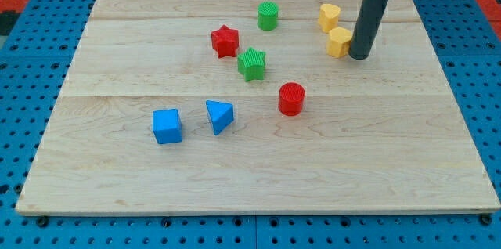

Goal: Move the green star bottom side of the red star

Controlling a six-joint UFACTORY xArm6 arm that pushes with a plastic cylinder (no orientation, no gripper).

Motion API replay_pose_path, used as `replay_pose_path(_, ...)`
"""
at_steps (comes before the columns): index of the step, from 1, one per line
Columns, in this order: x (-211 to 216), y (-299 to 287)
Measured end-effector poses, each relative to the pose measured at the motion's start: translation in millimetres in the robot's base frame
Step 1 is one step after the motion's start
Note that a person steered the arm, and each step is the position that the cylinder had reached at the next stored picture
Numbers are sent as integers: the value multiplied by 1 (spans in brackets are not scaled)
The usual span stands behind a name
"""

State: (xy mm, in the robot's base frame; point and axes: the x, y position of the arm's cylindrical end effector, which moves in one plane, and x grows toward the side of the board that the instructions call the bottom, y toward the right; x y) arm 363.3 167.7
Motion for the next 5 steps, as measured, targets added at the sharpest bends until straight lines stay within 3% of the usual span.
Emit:
replay_pose_path(2, 17, 0)
replay_pose_path(3, 52, -18)
replay_pose_path(5, 10, -100)
